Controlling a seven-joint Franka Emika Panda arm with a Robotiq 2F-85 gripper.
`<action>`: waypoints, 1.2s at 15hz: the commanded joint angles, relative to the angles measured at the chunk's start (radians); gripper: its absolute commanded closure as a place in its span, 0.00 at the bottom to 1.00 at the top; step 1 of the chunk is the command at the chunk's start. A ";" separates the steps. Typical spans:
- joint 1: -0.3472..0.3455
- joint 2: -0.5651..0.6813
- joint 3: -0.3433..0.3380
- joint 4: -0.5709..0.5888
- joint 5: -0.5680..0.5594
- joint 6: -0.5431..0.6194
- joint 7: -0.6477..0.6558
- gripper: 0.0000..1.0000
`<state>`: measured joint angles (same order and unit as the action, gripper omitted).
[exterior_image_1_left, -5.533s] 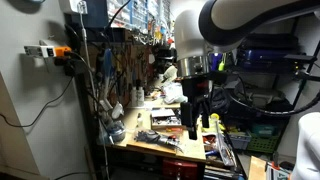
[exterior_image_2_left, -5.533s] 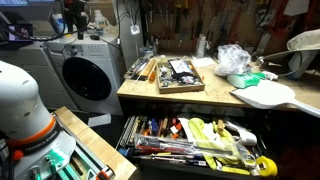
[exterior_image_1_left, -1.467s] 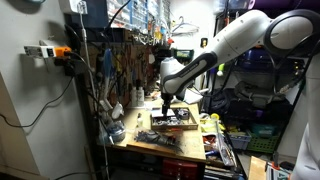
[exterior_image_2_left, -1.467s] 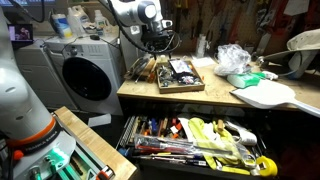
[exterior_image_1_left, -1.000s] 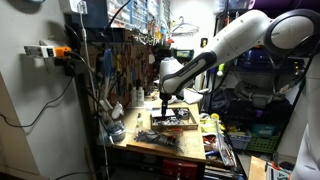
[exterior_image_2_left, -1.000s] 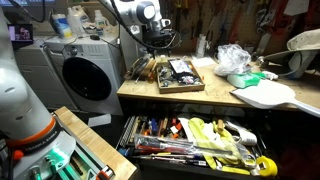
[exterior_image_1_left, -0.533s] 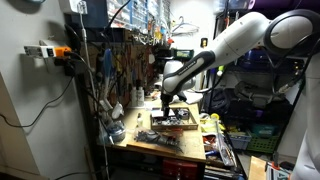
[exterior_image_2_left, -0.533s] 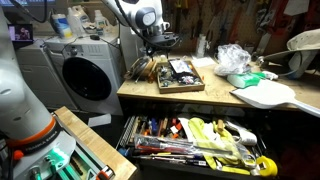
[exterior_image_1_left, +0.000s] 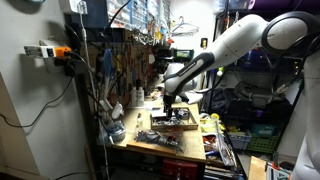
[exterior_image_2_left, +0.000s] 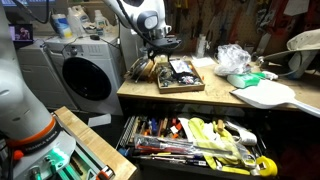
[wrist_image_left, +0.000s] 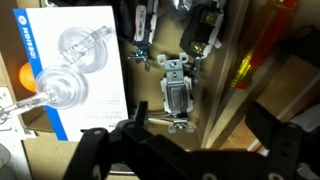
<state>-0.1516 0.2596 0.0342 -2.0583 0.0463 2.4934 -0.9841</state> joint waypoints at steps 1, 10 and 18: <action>-0.010 0.018 0.004 -0.001 0.023 0.008 -0.049 0.20; -0.021 0.080 0.008 0.024 0.037 0.093 -0.018 0.34; -0.040 0.131 0.034 0.067 0.072 0.108 -0.028 0.53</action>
<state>-0.1700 0.3630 0.0453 -2.0128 0.0898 2.5922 -0.9949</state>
